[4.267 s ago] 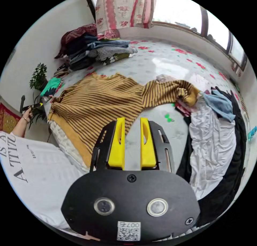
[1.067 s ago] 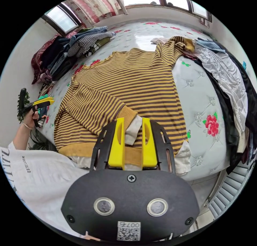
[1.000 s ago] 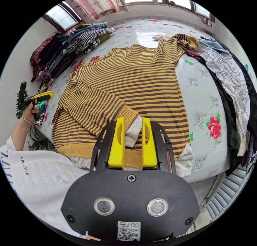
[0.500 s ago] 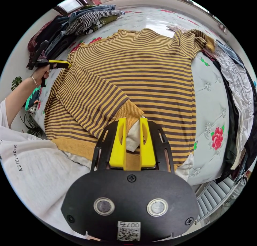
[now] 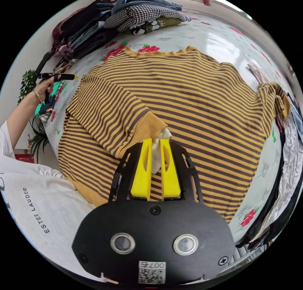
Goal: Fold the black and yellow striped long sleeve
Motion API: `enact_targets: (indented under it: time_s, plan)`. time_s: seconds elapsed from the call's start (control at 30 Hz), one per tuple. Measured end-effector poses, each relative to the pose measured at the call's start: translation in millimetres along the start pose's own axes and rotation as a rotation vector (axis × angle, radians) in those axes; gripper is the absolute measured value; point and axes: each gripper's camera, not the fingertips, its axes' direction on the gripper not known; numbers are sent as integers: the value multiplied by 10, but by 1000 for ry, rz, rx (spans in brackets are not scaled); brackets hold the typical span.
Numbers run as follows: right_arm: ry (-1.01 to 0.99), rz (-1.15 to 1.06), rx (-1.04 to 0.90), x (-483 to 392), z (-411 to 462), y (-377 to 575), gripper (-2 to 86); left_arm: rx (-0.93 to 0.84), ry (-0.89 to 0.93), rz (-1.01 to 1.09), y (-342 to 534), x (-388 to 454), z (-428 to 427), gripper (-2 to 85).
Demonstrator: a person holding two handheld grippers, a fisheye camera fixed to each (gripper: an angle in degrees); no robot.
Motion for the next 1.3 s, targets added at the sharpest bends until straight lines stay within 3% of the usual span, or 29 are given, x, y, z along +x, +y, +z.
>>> enact_targets:
  time_s: [0.1, 0.23, 0.4, 0.57, 0.73, 0.9, 1.07, 1.17, 1.3]
  plan:
    - [-31, 13, 66, 204, -199, 122, 35, 102, 32, -70, 166, -204, -90, 65]
    - [-25, 228, 238, 1124, -689, 243, 43, 216, 127, 24, 415, 47, -299, 65]
    - [69, 486, 381, 2464, -1198, 97, 47, 181, 226, 156, 593, 727, -230, 64]
    - [90, 642, 431, 3530, -1402, -220, 59, 107, 198, 360, 679, 1429, -23, 78]
    - [-137, 841, 419, 4318, -1046, -241, 58, 29, 118, 392, 680, 1630, 255, 77]
    - [-257, 892, 512, 4418, -1010, -85, 27, 34, 110, 388, 693, 1561, 284, 76]
    - [-260, 780, 688, 4183, -1545, 17, 7, 23, 100, 385, 698, 1494, 318, 76]
    - [-235, 529, 770, 3639, -2022, -41, 3, 27, 119, 361, 721, 1404, 342, 74]
    - [-128, -11, 761, 2202, -2549, -82, 2, 69, 157, 273, 791, 1185, 290, 58]
